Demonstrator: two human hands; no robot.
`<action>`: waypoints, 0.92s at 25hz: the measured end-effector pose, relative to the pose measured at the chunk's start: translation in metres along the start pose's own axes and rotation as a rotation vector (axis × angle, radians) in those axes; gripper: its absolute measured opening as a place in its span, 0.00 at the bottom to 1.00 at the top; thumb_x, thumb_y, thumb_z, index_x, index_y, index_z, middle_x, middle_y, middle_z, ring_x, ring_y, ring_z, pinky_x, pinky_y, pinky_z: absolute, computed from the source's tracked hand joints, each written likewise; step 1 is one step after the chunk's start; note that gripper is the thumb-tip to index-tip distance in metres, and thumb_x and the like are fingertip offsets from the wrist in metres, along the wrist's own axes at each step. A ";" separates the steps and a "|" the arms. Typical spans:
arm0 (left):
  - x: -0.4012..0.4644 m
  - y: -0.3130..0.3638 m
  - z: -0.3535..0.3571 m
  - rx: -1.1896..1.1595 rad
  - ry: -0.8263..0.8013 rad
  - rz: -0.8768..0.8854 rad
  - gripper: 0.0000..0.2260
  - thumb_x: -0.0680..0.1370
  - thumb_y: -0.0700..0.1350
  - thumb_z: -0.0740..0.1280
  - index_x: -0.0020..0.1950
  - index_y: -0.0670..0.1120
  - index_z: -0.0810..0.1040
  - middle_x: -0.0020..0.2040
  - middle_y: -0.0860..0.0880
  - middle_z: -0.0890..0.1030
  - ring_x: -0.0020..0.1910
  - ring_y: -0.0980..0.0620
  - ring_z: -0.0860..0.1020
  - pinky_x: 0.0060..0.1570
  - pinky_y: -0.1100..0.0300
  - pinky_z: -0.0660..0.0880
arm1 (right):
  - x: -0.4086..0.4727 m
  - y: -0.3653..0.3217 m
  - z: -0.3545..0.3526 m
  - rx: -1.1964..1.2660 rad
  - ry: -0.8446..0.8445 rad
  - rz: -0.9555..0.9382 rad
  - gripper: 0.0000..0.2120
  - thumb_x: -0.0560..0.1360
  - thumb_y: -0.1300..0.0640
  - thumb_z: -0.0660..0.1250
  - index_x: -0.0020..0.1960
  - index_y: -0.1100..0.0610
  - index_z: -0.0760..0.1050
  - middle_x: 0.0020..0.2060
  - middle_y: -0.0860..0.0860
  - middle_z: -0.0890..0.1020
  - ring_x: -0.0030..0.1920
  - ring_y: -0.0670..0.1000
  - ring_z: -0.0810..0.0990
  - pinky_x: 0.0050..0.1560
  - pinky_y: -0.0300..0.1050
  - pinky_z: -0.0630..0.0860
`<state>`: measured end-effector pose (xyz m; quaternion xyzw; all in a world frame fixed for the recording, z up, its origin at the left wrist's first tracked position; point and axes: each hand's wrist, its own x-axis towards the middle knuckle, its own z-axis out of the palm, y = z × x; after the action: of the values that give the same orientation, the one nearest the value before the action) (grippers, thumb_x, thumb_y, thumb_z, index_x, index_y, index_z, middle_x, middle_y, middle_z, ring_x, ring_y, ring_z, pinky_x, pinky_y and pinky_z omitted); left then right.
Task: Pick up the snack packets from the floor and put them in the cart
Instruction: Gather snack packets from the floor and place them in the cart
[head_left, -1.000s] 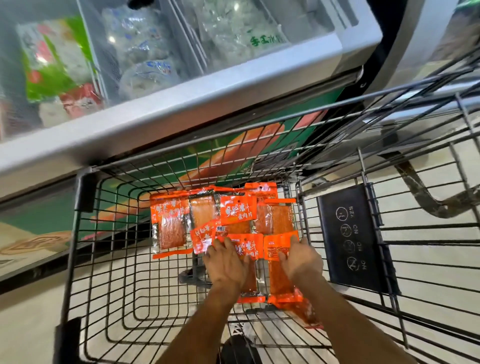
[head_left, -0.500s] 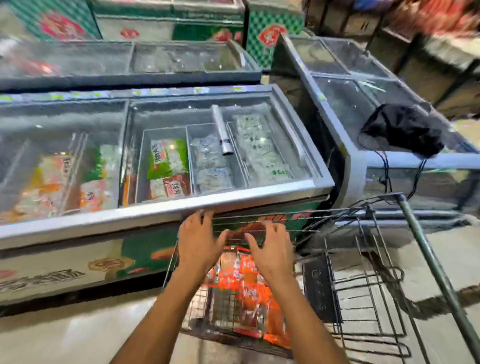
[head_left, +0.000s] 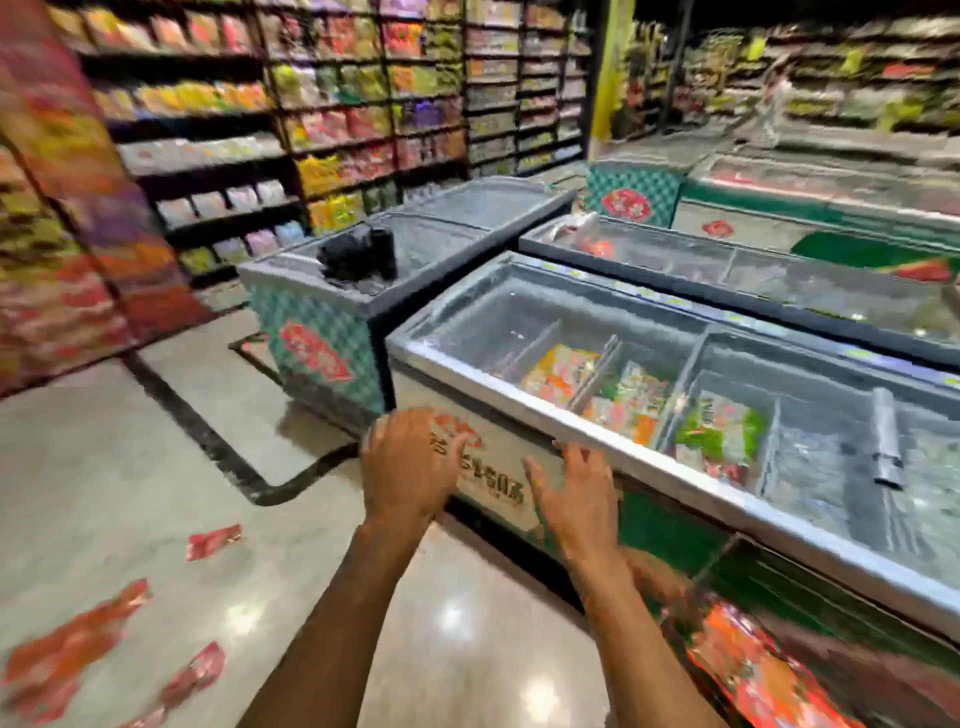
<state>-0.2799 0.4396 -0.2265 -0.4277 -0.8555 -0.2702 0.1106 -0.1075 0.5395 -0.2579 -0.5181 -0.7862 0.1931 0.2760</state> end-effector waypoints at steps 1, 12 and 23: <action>-0.004 -0.040 -0.027 0.023 0.051 -0.063 0.25 0.75 0.65 0.62 0.59 0.47 0.79 0.57 0.45 0.81 0.58 0.41 0.77 0.59 0.46 0.75 | -0.011 -0.038 0.020 0.035 -0.051 -0.063 0.28 0.76 0.35 0.64 0.67 0.53 0.75 0.59 0.56 0.77 0.60 0.59 0.76 0.61 0.54 0.76; -0.051 -0.337 -0.190 0.412 0.155 -0.492 0.28 0.76 0.66 0.58 0.68 0.51 0.75 0.67 0.47 0.77 0.67 0.42 0.73 0.68 0.45 0.67 | -0.097 -0.340 0.210 0.268 -0.331 -0.576 0.25 0.75 0.39 0.69 0.62 0.58 0.79 0.56 0.61 0.80 0.57 0.62 0.78 0.58 0.54 0.75; -0.186 -0.522 -0.261 0.276 0.519 -1.112 0.25 0.76 0.61 0.68 0.69 0.50 0.74 0.69 0.48 0.76 0.68 0.44 0.73 0.66 0.46 0.72 | -0.229 -0.534 0.378 0.400 -0.707 -0.790 0.24 0.75 0.41 0.70 0.66 0.52 0.76 0.63 0.58 0.77 0.62 0.59 0.76 0.61 0.53 0.75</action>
<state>-0.5910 -0.0854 -0.2806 0.1788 -0.9222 -0.2696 0.2118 -0.6542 0.1141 -0.2882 -0.0260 -0.9130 0.3823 0.1398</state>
